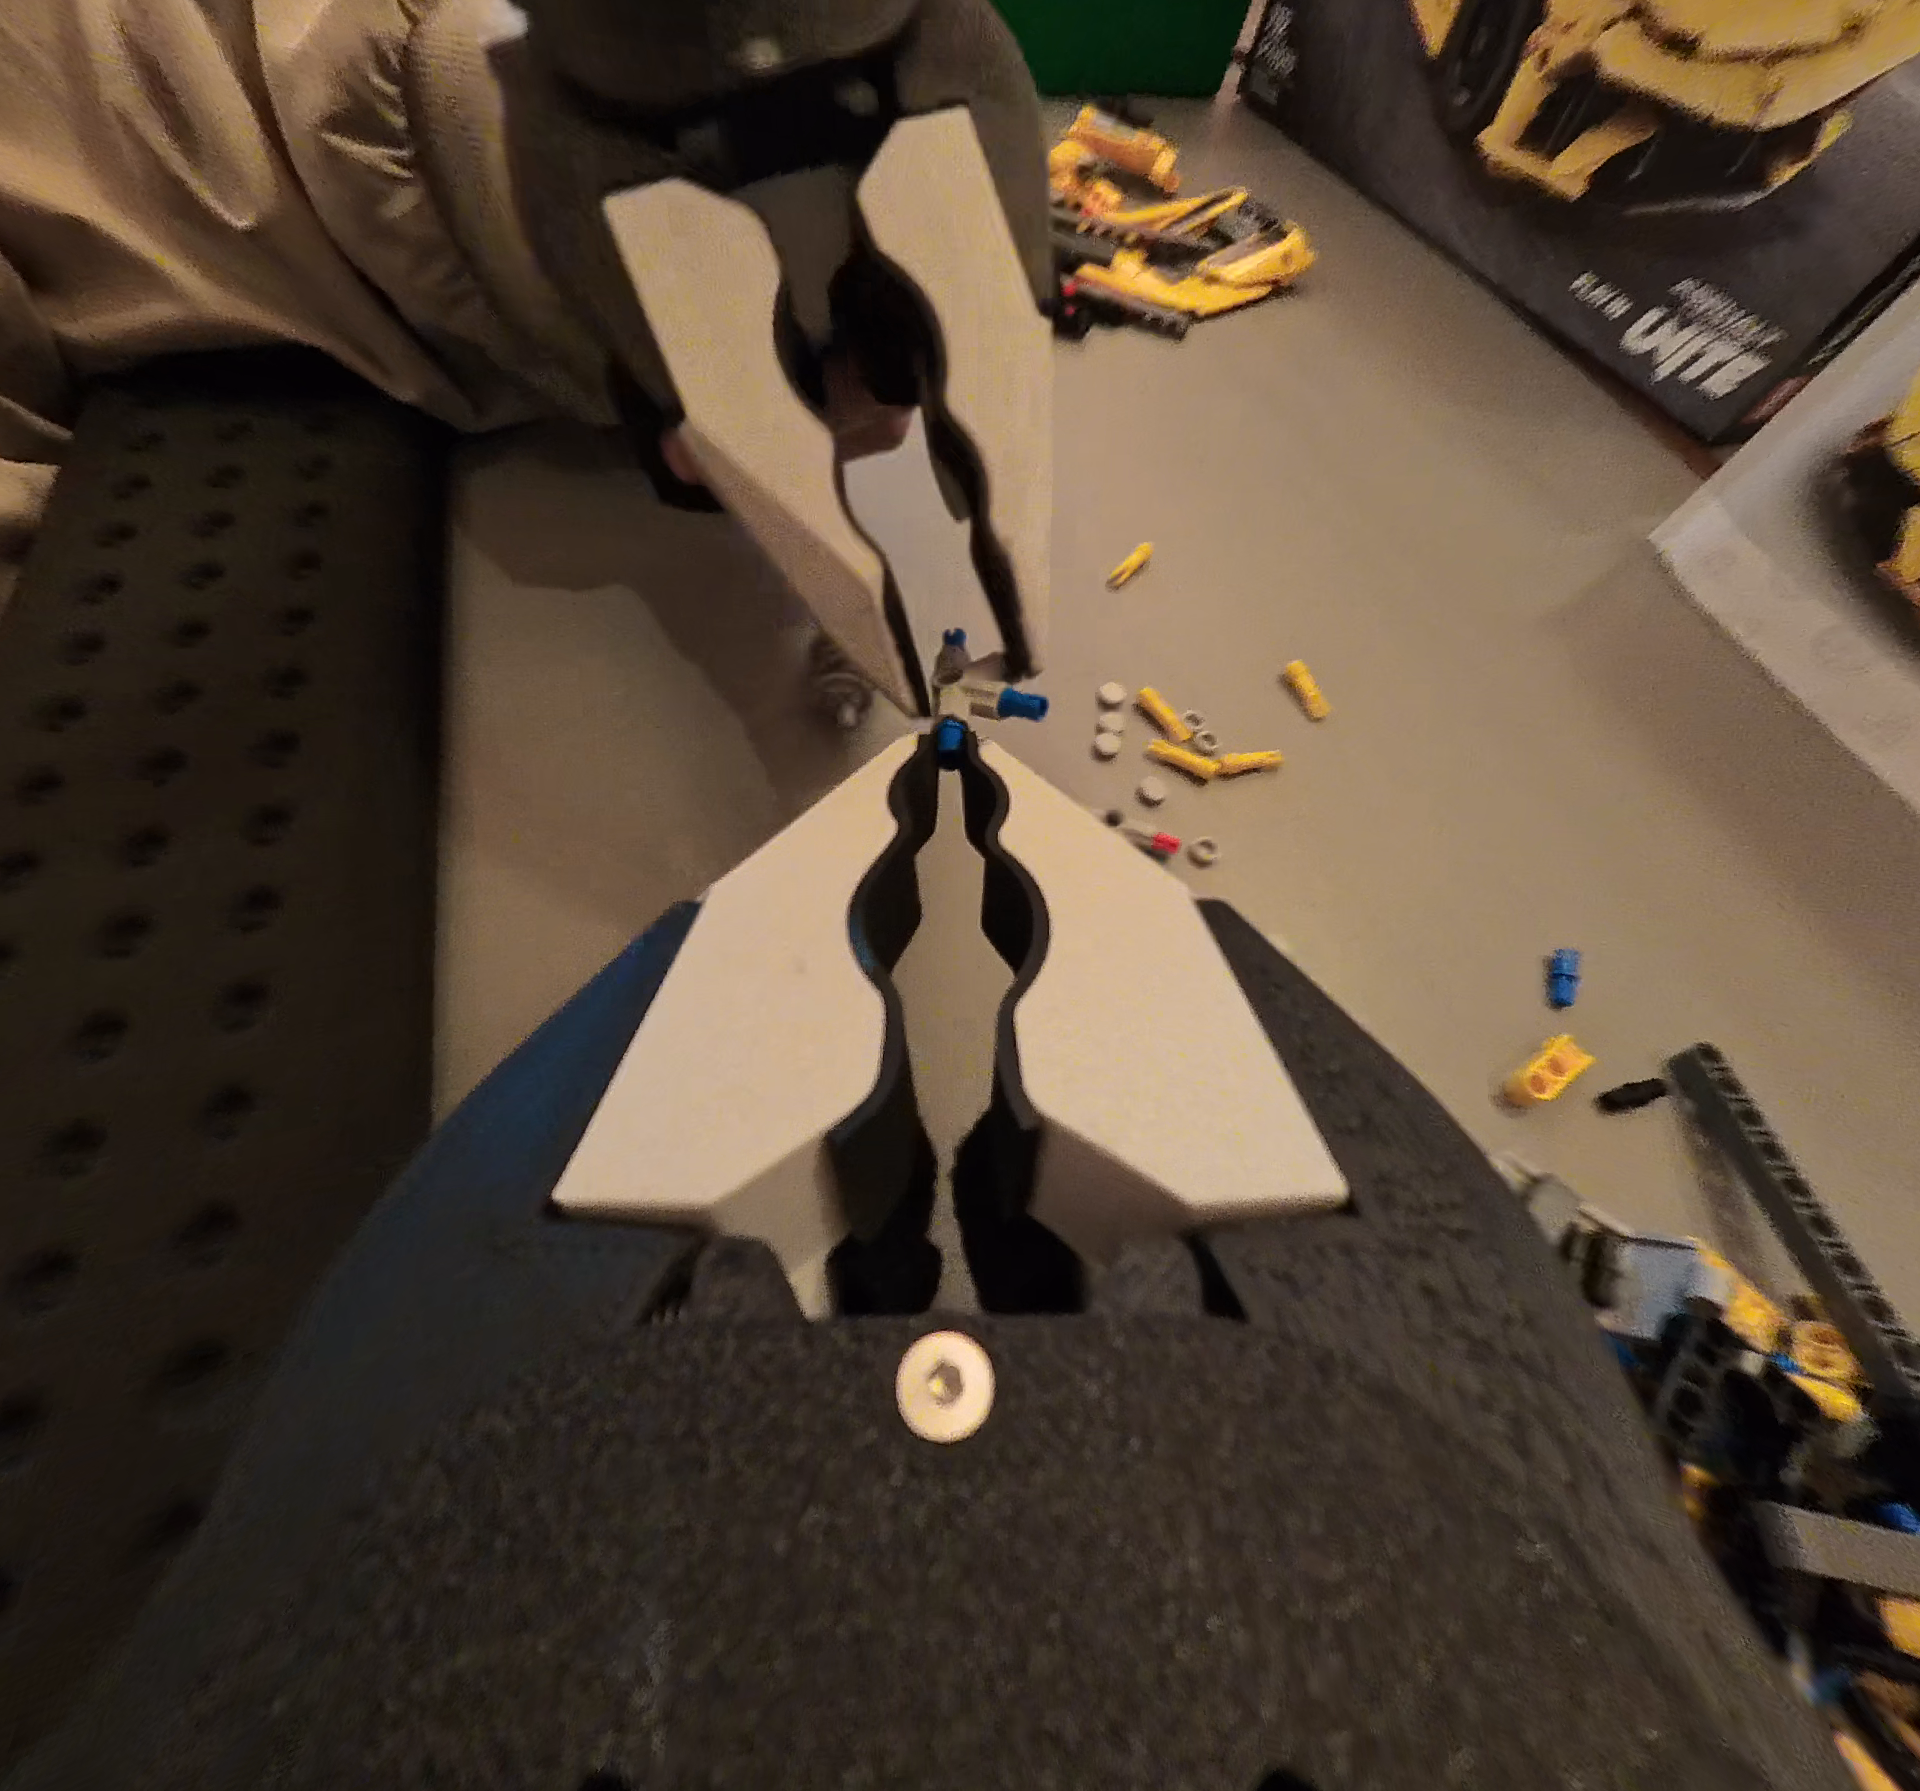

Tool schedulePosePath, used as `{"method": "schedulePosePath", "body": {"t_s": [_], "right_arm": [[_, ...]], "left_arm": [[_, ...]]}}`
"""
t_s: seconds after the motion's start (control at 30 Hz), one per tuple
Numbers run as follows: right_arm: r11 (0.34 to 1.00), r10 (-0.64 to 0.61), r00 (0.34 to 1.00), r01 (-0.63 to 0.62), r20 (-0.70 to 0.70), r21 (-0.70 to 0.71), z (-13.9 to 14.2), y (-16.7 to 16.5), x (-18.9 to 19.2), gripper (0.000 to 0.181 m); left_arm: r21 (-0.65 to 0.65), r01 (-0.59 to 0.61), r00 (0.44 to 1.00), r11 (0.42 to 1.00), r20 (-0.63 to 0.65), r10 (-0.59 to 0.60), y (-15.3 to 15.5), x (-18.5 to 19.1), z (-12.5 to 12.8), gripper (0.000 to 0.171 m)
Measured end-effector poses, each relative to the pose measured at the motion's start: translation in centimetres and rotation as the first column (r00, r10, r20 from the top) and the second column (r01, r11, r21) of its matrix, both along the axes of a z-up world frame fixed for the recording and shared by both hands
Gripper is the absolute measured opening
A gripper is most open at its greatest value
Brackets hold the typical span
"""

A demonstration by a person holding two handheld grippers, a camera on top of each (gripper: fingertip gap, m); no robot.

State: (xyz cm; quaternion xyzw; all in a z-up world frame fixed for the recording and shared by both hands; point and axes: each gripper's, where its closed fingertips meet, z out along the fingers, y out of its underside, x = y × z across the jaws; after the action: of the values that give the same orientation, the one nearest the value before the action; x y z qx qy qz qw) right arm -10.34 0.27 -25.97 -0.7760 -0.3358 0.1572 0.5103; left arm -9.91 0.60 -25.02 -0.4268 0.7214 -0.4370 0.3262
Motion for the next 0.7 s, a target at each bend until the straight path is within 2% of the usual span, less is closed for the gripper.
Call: {"method": "schedulePosePath", "body": {"t_s": [0.03, 0.07, 0.13, 0.2, 0.23, 0.27, 0.33, 0.4, 0.57, 0.63, 0.67, 0.7], "right_arm": [[0.999, -0.015, 1.0, 0.014, 0.013, 0.033, 0.4, 0.2, 0.3, 0.003], [0.997, -0.036, 0.999, 0.034, 0.019, 0.075, 1.0, 0.3, 0.7, 0.003], [0.981, -0.072, 0.997, 0.066, 0.023, 0.181, 2.4, 0.6, 1.2, 0.003], [0.959, -0.096, 0.995, 0.086, 0.025, 0.27, 3.9, 0.7, 1.3, 0.003], [0.952, -0.085, 0.996, 0.075, 0.019, 0.297, 4.5, 0.6, 1.0, 0.003], [0.95, -0.077, 0.997, 0.07, 0.013, 0.303, 4.6, 0.6, 0.8, 0.003], [0.953, -0.076, 0.997, 0.065, 0.026, 0.296, 4.3, 0.7, 0.5, 0.003], [0.954, -0.071, 0.997, 0.057, 0.036, 0.295, 4.2, 0.7, 0.2, 0.003], [0.963, -0.034, 0.999, 0.033, -0.002, 0.266, 4.4, 0.4, 0.0, 0.003], [0.968, -0.009, 1.0, 0.012, -0.015, 0.252, 4.4, 0.2, -0.1, 0.003], [0.969, -0.009, 1.0, 0.008, 0.002, 0.248, 4.2, 0.2, 0.1, 0.003], [0.97, -0.014, 1.0, 0.014, 0.001, 0.241, 4.2, 0.1, 0.4, 0.002]], "left_arm": [[-0.156, -0.021, 1.0, 0.988, -0.002, 0.021, 0.4, 0.3, 0.9, 0.029], [-0.319, -0.027, 1.0, 0.947, -0.007, 0.026, 0.7, 0.4, 1.8, 0.038], [-0.604, -0.014, 1.0, 0.797, -0.016, 0.006, 1.1, 0.5, 3.3, 0.039], [-0.788, -0.003, 0.999, 0.616, -0.03, -0.034, 1.4, 0.7, 4.0, 0.039], [-0.839, 0.02, 0.997, 0.544, -0.021, -0.069, 1.2, 0.6, 4.3, 0.037], [-0.86, 0.04, 0.995, 0.509, -0.012, -0.098, 0.8, 0.5, 4.4, 0.033], [-0.86, 0.072, 0.99, 0.505, -0.001, -0.144, -0.1, 0.3, 4.3, 0.023], [-0.839, 0.079, 0.987, 0.539, -0.011, -0.161, -0.6, 0.2, 3.9, 0.008], [-0.826, 0.104, 0.985, 0.554, 0.007, -0.173, -1.0, -0.2, 4.3, 0.007], [-0.808, 0.107, 0.984, 0.579, 0.002, -0.179, -1.1, -0.3, 4.2, 0.006], [-0.799, 0.102, 0.985, 0.593, -0.004, -0.174, -1.1, -0.3, 4.1, 0.006], [-0.808, 0.094, 0.99, 0.581, 0.013, -0.142, -0.2, -0.4, 4.4, 0.007]]}}
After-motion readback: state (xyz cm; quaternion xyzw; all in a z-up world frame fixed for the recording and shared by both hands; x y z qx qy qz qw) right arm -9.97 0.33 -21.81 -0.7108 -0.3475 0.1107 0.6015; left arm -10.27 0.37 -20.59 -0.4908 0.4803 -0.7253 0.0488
